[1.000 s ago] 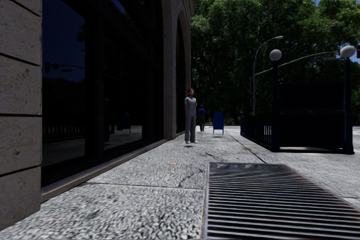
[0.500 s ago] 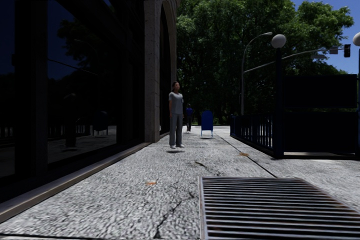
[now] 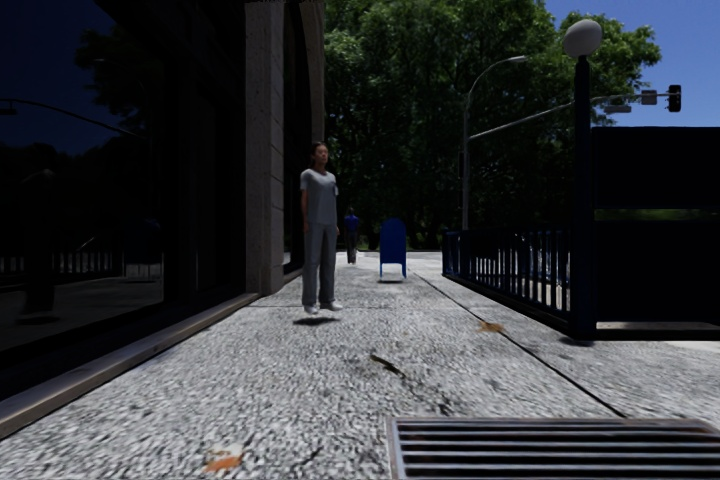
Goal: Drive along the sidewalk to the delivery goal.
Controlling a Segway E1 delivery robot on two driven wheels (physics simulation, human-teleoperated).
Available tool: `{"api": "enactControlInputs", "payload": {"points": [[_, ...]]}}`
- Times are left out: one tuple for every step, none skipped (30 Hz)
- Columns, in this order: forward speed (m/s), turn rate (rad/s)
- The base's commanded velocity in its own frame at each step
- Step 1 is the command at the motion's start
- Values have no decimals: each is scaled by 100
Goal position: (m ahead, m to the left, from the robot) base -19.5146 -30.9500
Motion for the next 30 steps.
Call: {"api": "enactControlInputs", "payload": {"points": [[200, -40], [200, -40], [200, -40], [200, -40], [200, -40], [200, -40], [200, -40], [200, -40], [200, -40], [200, -40], [200, -40], [200, -40], [200, -40], [200, -40], [200, -40], [200, -40], [200, -40], [200, -40], [200, -40], [200, -40], [200, -40], [200, -40], [200, -40], [200, -40], [200, -40], [200, -40], [200, -40], [200, -1], [200, 0], [200, 0]]}}
